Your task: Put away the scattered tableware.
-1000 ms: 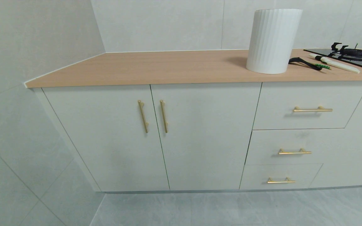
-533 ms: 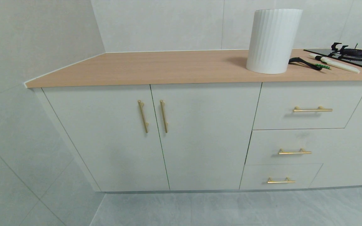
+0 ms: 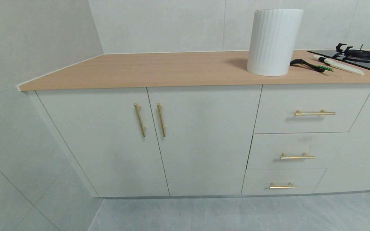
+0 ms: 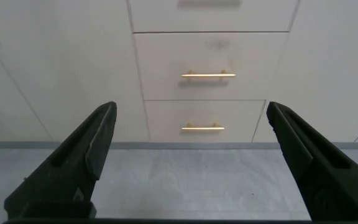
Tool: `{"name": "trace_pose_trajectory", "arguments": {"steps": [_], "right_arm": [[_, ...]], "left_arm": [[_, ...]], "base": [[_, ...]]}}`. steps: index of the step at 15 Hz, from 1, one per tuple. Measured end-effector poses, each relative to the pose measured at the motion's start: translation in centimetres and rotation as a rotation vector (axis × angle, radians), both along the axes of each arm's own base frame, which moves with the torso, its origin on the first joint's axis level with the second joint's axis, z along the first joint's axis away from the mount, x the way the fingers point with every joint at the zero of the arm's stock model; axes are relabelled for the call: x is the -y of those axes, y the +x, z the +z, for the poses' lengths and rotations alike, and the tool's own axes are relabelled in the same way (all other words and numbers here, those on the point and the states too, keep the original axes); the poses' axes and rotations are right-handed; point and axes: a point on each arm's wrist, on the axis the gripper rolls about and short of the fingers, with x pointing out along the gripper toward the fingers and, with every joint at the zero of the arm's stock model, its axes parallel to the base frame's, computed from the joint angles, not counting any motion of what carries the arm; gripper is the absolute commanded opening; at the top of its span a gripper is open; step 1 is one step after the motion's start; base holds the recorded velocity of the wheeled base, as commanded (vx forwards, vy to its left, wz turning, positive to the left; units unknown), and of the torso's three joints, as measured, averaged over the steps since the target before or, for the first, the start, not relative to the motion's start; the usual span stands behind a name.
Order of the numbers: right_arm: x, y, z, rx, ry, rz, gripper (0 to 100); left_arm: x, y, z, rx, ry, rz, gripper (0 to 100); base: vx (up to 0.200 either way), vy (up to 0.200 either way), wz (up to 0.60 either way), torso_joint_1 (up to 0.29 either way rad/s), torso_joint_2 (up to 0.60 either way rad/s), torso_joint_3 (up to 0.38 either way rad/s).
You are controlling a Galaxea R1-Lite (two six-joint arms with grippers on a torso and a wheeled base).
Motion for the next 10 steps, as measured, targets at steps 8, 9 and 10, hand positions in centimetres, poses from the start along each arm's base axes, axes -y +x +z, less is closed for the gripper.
{"name": "trace_pose_trajectory", "arguments": {"steps": [8, 9, 10], "right_arm": [[0.00, 0.00, 0.00, 0.000, 0.001, -0.001, 100], [0.00, 0.00, 0.00, 0.000, 0.001, -0.001, 100], [0.00, 0.00, 0.00, 0.000, 0.001, -0.001, 100]], "left_arm": [[0.00, 0.00, 0.01, 0.001, 0.000, 0.000, 100], [0.00, 0.00, 0.00, 0.000, 0.000, 0.000, 100], [0.00, 0.00, 0.00, 0.000, -0.001, 0.000, 100]], "base": [[0.000, -0.175, 0.00, 0.000, 0.00, 0.002], [0.000, 0.000, 0.00, 0.000, 0.00, 0.000], [0.000, 0.000, 0.00, 0.000, 0.00, 0.000]]}}
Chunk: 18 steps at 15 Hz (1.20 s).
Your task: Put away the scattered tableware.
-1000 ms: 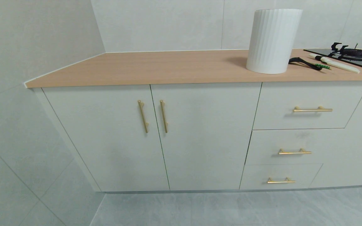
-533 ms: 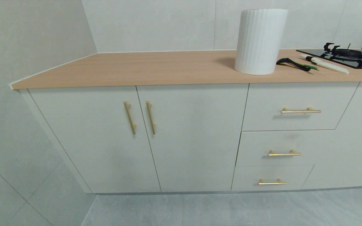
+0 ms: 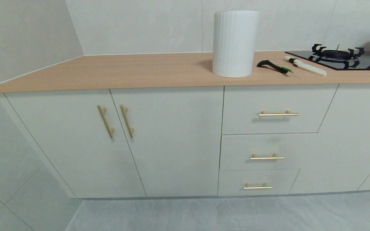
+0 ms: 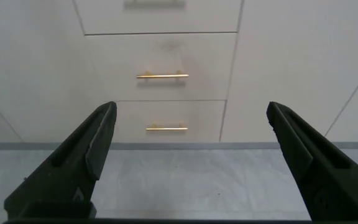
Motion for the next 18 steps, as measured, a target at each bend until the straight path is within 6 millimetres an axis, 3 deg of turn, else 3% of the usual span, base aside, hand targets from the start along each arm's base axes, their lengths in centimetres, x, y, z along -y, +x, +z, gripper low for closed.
{"name": "trace_pose_trajectory", "arguments": {"steps": [5, 9, 18], "right_arm": [[0.00, 0.00, 0.00, 0.000, 0.000, 0.002, 100], [0.00, 0.00, 0.00, 0.000, 0.000, 0.000, 100], [0.00, 0.00, -0.01, 0.000, -0.002, 0.000, 100]], "left_arm": [[0.00, 0.00, 0.00, 0.000, 0.000, 0.001, 100], [0.00, 0.00, 0.00, 0.000, -0.001, 0.002, 100], [0.00, 0.00, 0.00, 0.000, -0.002, 0.001, 100]], "base": [[0.000, 0.000, 0.00, 0.000, 0.00, 0.000], [0.200, 0.000, 0.00, 0.001, 0.00, 0.005], [0.000, 0.000, 0.00, 0.000, 0.00, 0.000]]}}
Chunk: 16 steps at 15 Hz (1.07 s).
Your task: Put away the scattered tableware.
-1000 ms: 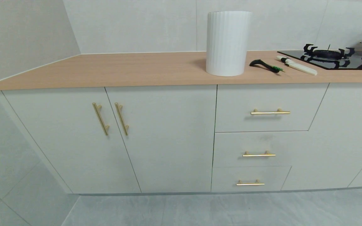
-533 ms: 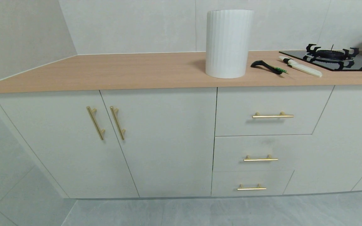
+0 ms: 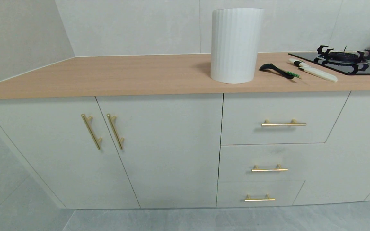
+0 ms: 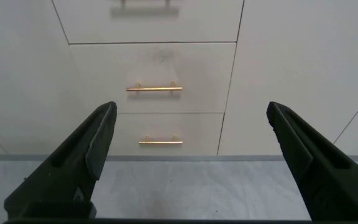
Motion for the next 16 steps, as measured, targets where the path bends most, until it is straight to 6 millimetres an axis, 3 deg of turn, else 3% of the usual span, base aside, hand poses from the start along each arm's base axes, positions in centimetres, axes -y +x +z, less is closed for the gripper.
{"name": "trace_pose_trajectory", "arguments": {"steps": [5, 9, 12, 16], "right_arm": [[0.0, -0.1, 0.3, 0.006, 0.002, -0.001, 100], [0.1, -0.5, 6.1, 0.077, 0.052, 0.056, 100], [-0.1, 2.9, 9.3, -0.093, 0.048, 0.115, 100], [-1.3, 10.7, 12.0, -0.341, 0.025, 0.170, 100]], "left_arm": [[0.0, 0.0, 0.0, 0.000, 0.000, 0.000, 100], [0.0, 0.0, 0.0, 0.000, 0.000, 0.000, 100], [0.0, 0.0, 0.0, 0.000, 0.000, 0.000, 100], [0.0, 0.0, 0.0, 0.000, 0.000, 0.000, 100]], "base": [[0.000, 0.000, 0.00, 0.000, 0.00, 0.000], [0.000, 0.000, 0.00, 0.000, 0.00, 0.000], [0.000, 0.000, 0.00, 0.000, 0.00, 0.000], [0.000, 0.000, 0.00, 0.000, 0.00, 0.000]]}}
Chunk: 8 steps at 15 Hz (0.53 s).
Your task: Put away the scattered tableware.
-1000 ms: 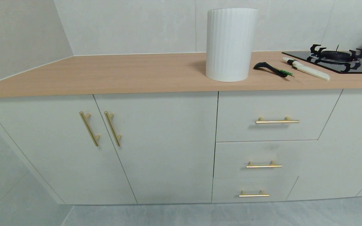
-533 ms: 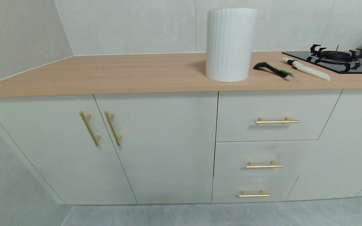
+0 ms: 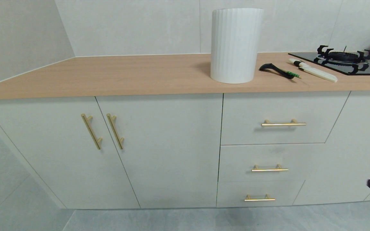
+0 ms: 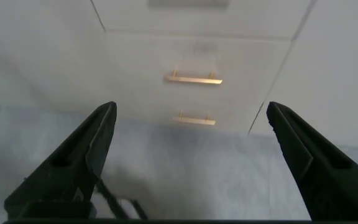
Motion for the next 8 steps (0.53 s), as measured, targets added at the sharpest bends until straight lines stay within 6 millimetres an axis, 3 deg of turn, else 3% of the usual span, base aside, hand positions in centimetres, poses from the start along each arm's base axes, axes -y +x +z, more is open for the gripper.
{"name": "trace_pose_trajectory", "arguments": {"steps": [4, 8], "right_arm": [[-1.6, 9.2, -0.7, -0.173, -0.044, 0.036, 100], [-2.8, 15.9, -4.2, -0.243, -0.084, 0.046, 100]], "left_arm": [[0.0, 0.0, 0.0, 0.000, 0.000, 0.000, 100], [0.0, 0.0, 0.0, 0.000, 0.000, 0.000, 100]], "base": [[0.000, 0.000, 0.00, 0.000, 0.00, 0.000], [0.000, 0.000, 0.00, 0.000, 0.00, 0.000]]}}
